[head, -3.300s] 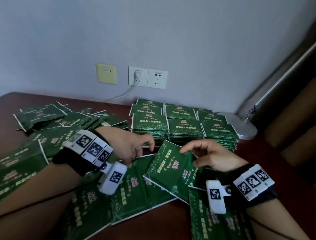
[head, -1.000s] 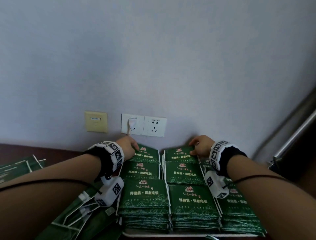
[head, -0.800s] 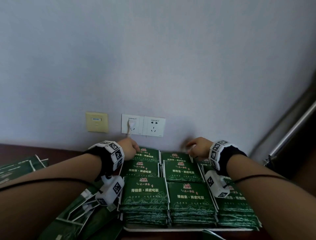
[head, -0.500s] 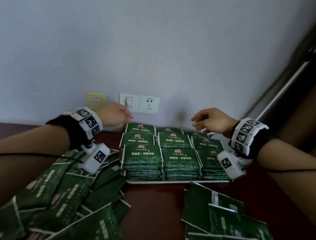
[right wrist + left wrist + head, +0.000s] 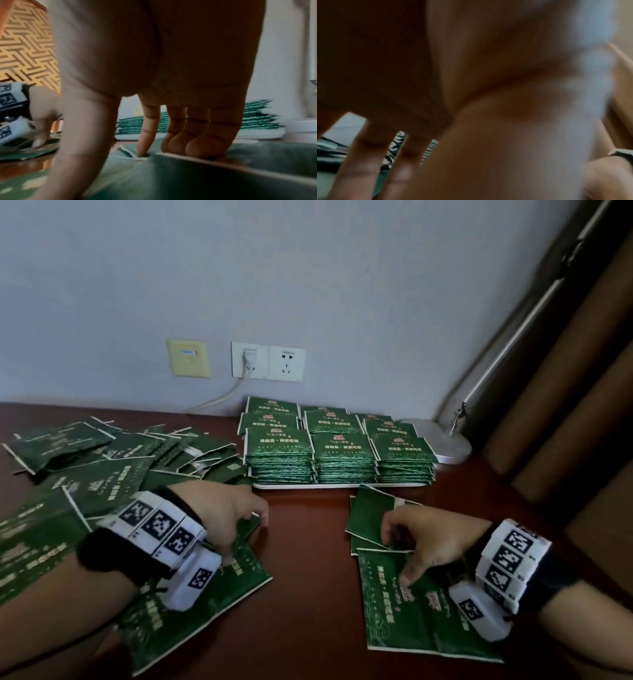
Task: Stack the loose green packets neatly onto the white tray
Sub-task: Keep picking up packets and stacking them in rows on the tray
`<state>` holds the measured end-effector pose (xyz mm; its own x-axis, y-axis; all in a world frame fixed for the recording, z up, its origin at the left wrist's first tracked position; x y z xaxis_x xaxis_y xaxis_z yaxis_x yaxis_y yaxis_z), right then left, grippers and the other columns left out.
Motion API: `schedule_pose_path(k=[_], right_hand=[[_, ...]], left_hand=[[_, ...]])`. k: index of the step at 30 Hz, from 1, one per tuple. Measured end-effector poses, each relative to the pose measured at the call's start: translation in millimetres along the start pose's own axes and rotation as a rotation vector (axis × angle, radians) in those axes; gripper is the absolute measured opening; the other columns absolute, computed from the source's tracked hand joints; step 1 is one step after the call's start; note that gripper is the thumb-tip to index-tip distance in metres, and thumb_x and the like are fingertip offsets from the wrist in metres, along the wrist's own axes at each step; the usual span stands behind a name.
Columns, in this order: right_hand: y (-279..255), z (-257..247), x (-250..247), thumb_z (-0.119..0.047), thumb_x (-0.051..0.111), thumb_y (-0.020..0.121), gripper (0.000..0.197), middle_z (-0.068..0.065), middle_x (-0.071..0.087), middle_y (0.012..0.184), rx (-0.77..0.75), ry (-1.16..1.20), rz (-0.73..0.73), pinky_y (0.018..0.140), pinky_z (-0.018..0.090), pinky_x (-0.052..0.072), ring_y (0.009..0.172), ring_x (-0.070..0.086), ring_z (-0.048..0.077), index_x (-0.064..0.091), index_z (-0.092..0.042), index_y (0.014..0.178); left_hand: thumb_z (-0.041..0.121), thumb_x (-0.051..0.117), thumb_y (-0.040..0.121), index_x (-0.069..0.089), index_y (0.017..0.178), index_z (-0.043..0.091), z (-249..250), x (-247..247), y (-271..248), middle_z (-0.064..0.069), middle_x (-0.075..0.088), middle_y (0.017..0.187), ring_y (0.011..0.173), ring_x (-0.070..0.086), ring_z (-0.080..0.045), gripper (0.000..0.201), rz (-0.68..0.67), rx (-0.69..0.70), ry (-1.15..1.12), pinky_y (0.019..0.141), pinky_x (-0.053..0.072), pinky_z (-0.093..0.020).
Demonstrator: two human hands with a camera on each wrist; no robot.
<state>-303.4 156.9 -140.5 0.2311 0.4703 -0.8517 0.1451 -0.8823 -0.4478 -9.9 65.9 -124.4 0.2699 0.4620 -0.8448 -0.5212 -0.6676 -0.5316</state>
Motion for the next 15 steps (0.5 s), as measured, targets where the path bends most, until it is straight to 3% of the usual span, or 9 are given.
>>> schedule_pose_path(k=[3, 7, 9, 11, 13, 15], right_hand=[[7, -5, 2, -0.028, 0.093, 0.061, 0.054, -0.008, 0.060, 0.097, -0.006, -0.013, -0.004, 0.074, 0.025, 0.049, 0.090, 0.058, 0.011, 0.060, -0.024, 0.104], [26, -18, 1, -0.026, 0.089, 0.069, 0.029, -0.012, 0.060, 0.071, -0.044, 0.020, -0.134, 0.065, 0.023, 0.047, 0.065, 0.055, 0.003, 0.063, -0.027, 0.081], [33, -25, -2, -0.026, 0.086, 0.074, 0.022, -0.013, 0.061, 0.065, -0.098, 0.072, -0.144, 0.064, 0.021, 0.045, 0.060, 0.055, 0.000, 0.064, -0.026, 0.077], [38, -32, -8, -0.023, 0.082, 0.079, 0.018, -0.013, 0.063, 0.065, -0.179, 0.223, -0.090, 0.062, 0.021, 0.045, 0.060, 0.056, 0.002, 0.065, -0.023, 0.079], [44, -37, -13, -0.013, 0.078, 0.082, 0.016, -0.007, 0.067, 0.068, -0.237, 0.514, 0.001, 0.057, 0.020, 0.047, 0.060, 0.061, 0.006, 0.062, -0.012, 0.086], [48, -39, -14, -0.005, 0.072, 0.085, 0.019, 0.003, 0.071, 0.071, -0.192, 0.766, 0.097, 0.047, 0.019, 0.049, 0.057, 0.066, 0.011, 0.057, 0.000, 0.096]], left_hand=[[0.027, 0.088, 0.070, 0.045, 0.131, 0.045, -7, 2, 1, 0.000, 0.029, 0.150, 0.136, 0.039, -0.023, 0.076, 0.019, -0.075, 0.059, 0.108, 0.041, -0.039], [0.032, 0.088, 0.069, 0.053, 0.118, 0.042, -18, 1, 3, 0.007, 0.041, 0.128, 0.118, 0.053, -0.020, 0.061, 0.024, -0.110, 0.038, 0.098, 0.050, -0.040], [0.034, 0.087, 0.070, 0.057, 0.113, 0.040, -27, 3, 4, 0.009, 0.042, 0.119, 0.112, 0.055, -0.020, 0.052, 0.027, -0.113, 0.029, 0.094, 0.051, -0.038], [0.035, 0.084, 0.073, 0.061, 0.106, 0.038, -37, 7, 7, 0.009, 0.046, 0.114, 0.105, 0.056, -0.017, 0.040, 0.049, -0.092, -0.001, 0.092, 0.051, -0.037], [0.038, 0.082, 0.075, 0.060, 0.090, 0.040, -45, 9, 8, 0.012, 0.054, 0.109, 0.099, 0.058, -0.013, 0.026, 0.091, -0.061, -0.094, 0.090, 0.050, -0.037], [0.040, 0.077, 0.081, 0.057, 0.082, 0.040, -49, 8, 6, 0.015, 0.057, 0.097, 0.089, 0.056, -0.007, 0.021, 0.137, -0.017, -0.186, 0.082, 0.047, -0.033]])
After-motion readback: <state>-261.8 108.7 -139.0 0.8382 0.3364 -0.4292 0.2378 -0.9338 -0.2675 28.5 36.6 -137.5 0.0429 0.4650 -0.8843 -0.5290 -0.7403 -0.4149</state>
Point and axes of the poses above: each hand's wrist, its own y-axis towards the middle knuckle, its own x-axis out of the palm, z = x × y, the point moved 2 cm from there along y, towards the middle knuckle
